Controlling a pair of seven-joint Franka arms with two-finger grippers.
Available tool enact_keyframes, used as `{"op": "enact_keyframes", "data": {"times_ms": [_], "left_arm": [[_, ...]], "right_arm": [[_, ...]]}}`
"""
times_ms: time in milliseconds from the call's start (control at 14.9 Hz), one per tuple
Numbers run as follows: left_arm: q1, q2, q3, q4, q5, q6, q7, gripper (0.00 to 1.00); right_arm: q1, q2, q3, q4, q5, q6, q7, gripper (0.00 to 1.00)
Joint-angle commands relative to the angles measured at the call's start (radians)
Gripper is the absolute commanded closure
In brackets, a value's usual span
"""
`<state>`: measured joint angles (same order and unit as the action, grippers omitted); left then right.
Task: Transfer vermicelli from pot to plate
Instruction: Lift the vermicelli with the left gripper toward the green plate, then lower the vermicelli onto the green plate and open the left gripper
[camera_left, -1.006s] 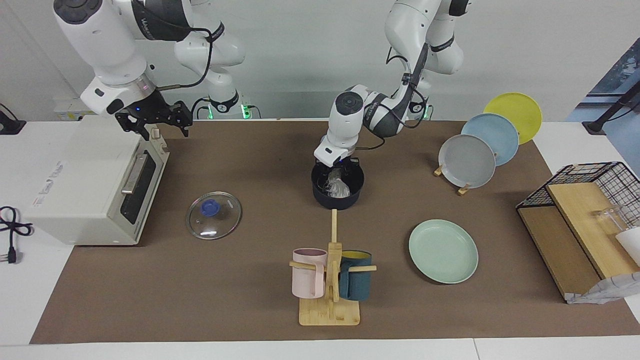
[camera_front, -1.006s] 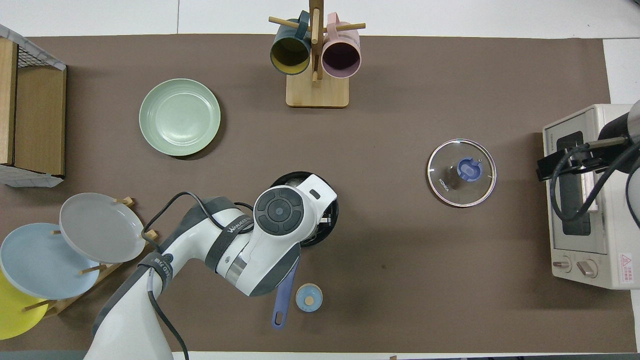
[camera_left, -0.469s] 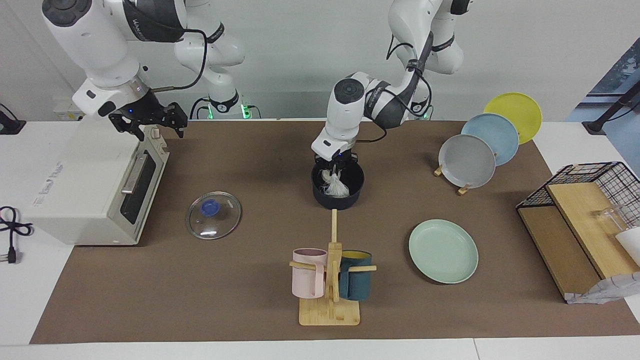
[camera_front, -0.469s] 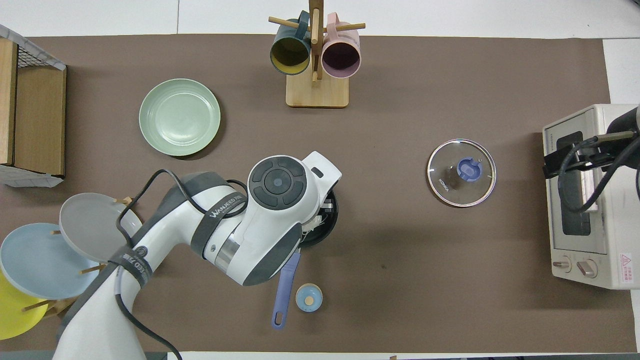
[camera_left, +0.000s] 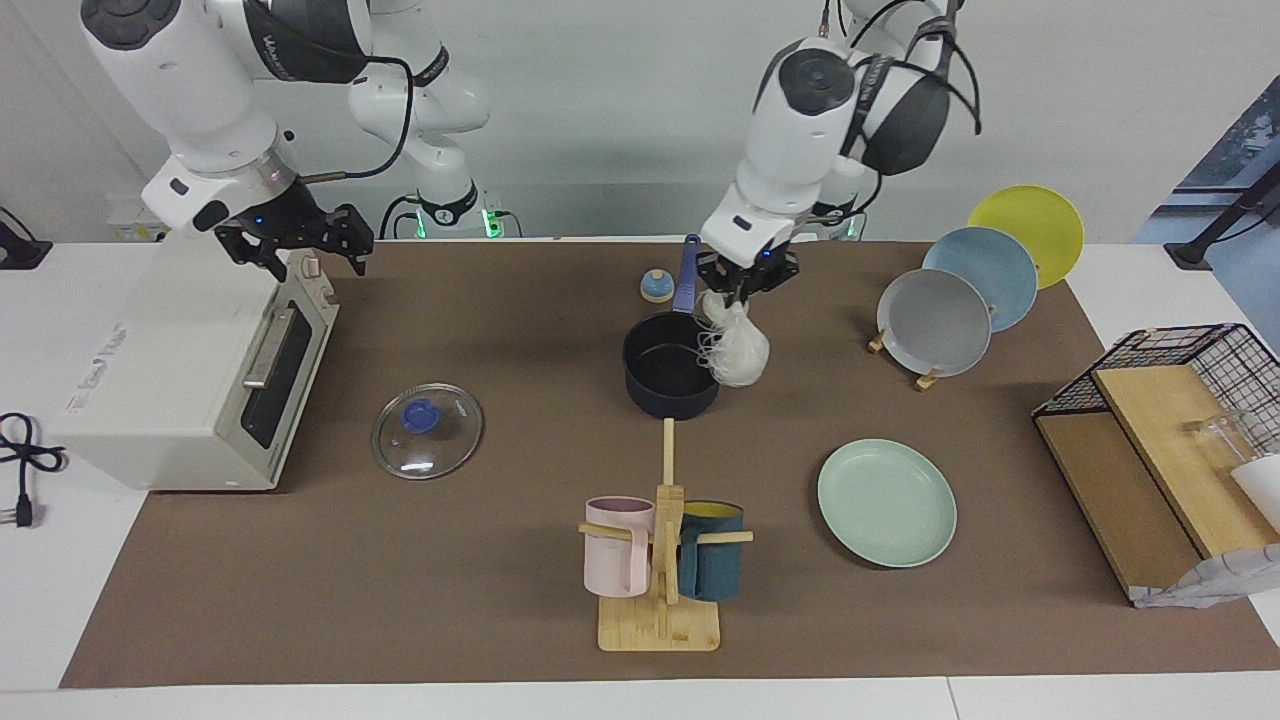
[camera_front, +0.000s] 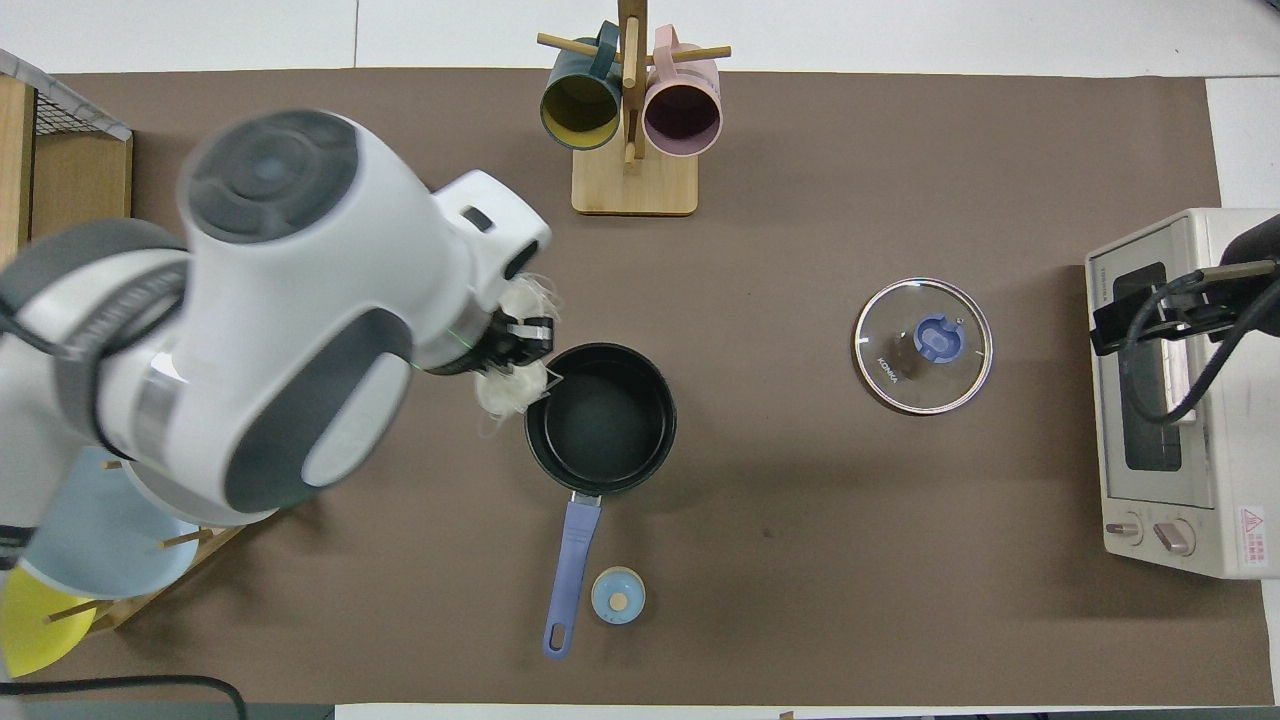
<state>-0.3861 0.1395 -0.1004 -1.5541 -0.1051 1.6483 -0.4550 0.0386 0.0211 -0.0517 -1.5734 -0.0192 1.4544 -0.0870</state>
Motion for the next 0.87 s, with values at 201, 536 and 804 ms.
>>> {"op": "enact_keyframes", "data": {"times_ms": [201,536,804], "left_arm": [[0.271,0.058,-0.005,-0.052,-0.035,0.146,0.347,1.00],[0.306,0.161,-0.002,-0.135,-0.027,0.373,0.459,1.00],[0.306,0.216,-0.002,-0.244,-0.022,0.593,0.539,1.00]], "right_arm": [[-0.042,0.000,0.013,0.004,0.016,-0.002,0.010,0.00],[-0.039,-0.001,0.013,0.006,0.016,-0.002,0.012,0.00],[-0.031,-0.006,0.013,0.009,0.016,-0.002,0.010,0.00]]}}
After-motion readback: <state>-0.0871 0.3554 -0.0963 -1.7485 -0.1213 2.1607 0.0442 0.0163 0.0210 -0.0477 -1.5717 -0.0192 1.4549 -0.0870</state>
